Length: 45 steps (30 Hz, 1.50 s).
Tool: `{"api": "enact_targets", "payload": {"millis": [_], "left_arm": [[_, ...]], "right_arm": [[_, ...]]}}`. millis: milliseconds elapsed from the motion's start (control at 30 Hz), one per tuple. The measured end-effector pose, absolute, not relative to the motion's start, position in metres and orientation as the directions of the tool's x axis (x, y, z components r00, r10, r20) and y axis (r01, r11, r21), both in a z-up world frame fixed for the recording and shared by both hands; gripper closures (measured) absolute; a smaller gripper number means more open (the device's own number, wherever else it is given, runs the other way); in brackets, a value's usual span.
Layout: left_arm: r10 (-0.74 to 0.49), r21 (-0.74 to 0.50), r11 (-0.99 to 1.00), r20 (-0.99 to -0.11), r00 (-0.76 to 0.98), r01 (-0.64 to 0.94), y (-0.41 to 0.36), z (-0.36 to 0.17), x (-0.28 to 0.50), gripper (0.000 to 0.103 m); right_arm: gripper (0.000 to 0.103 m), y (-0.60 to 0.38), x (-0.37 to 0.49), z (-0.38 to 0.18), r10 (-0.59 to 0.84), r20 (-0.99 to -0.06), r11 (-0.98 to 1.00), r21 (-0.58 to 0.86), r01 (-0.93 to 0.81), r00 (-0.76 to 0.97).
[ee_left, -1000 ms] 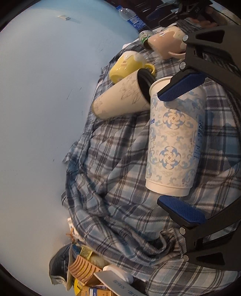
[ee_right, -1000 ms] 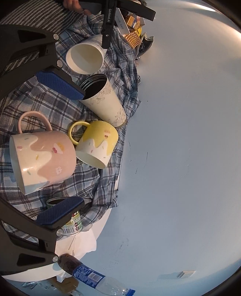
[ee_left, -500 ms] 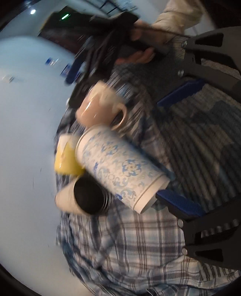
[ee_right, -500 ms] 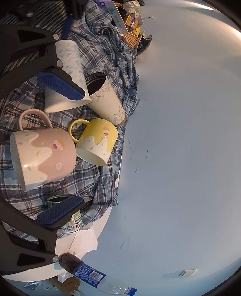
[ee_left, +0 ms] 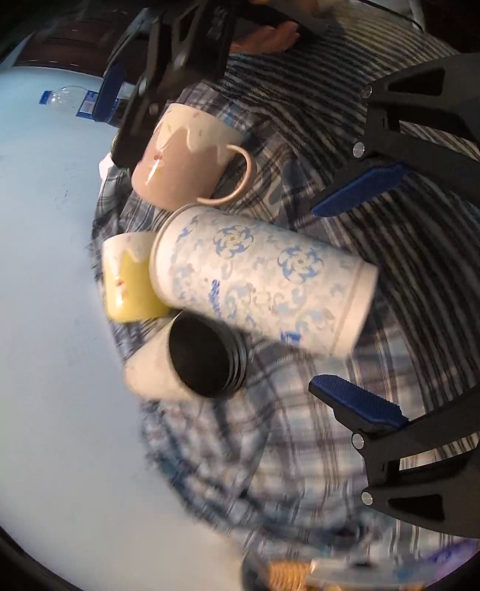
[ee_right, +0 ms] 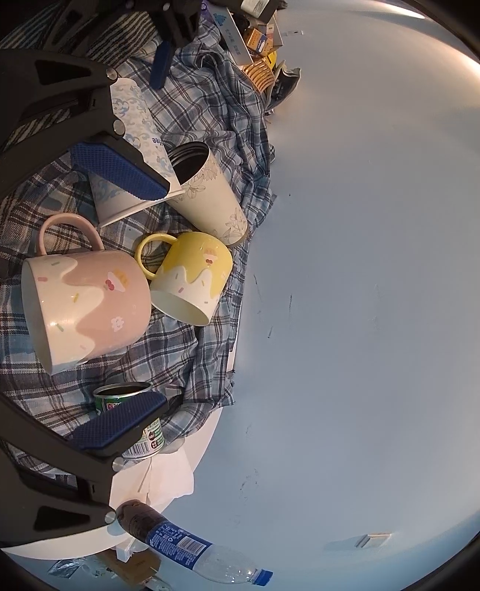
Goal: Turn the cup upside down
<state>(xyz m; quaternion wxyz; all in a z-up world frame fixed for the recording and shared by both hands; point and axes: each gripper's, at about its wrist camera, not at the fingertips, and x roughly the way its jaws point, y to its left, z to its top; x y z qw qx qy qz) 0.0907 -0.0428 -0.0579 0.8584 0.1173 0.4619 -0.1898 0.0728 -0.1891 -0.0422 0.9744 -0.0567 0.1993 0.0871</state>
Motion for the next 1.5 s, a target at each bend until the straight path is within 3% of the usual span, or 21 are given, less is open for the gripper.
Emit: {"api": "enact_targets", "payload": {"millis": [333,600,833,900,967,1000,1100,1400,1500], "left_arm": [[-0.372,-0.223,0.895,-0.852,0.37,0.386,-0.062,-0.082,0.069,0.015],[-0.539,-0.329,0.819,-0.722,0.434,0.47,-0.092,-0.063,0.051,0.015],[-0.438,-0.173,0.874,-0.686,0.581,0.454,-0.073,-0.042,0.024,0.015],[-0.323,-0.092,0.934,-0.631,0.705,0.345,-0.052,-0.035,0.012,0.015],[-0.123,-0.02,0.991,-0.557,0.821,0.135,-0.027,-0.029,0.005,0.015],[-0.102,-0.029,0.994,-0.529,0.842,0.102,-0.019,-0.027,0.003,0.015],[-0.193,-0.152,0.979,-0.495,0.847,0.134,-0.001,-0.026,0.0,0.015],[-0.158,-0.13,0.985,-0.398,0.904,0.115,0.001,-0.019,-0.023,0.011],[-0.133,-0.127,0.988,-0.376,0.917,0.092,0.002,-0.017,-0.026,0.0]], "right_arm": [[0.0,-0.193,0.071,-0.039,0.161,-0.399,0.978,-0.058,-0.2,0.903],[0.0,-0.197,0.07,-0.037,0.141,-0.386,0.983,-0.058,-0.177,0.912],[0.0,-0.201,0.065,-0.034,0.21,-0.369,0.972,-0.02,-0.233,0.905],[0.0,-0.194,0.062,-0.032,0.3,-0.371,0.942,-0.027,-0.333,0.879],[0.0,-0.19,0.059,-0.03,0.362,-0.378,0.917,-0.02,-0.398,0.852],[0.0,-0.187,0.058,-0.029,0.373,-0.39,0.913,-0.008,-0.409,0.842],[0.002,-0.177,0.056,-0.035,0.39,-0.454,0.901,0.01,-0.433,0.801],[0.016,-0.155,0.048,-0.072,0.414,-0.612,0.853,0.002,-0.523,0.674],[0.016,-0.142,0.046,-0.082,0.429,-0.646,0.815,-0.025,-0.579,0.631]]}}
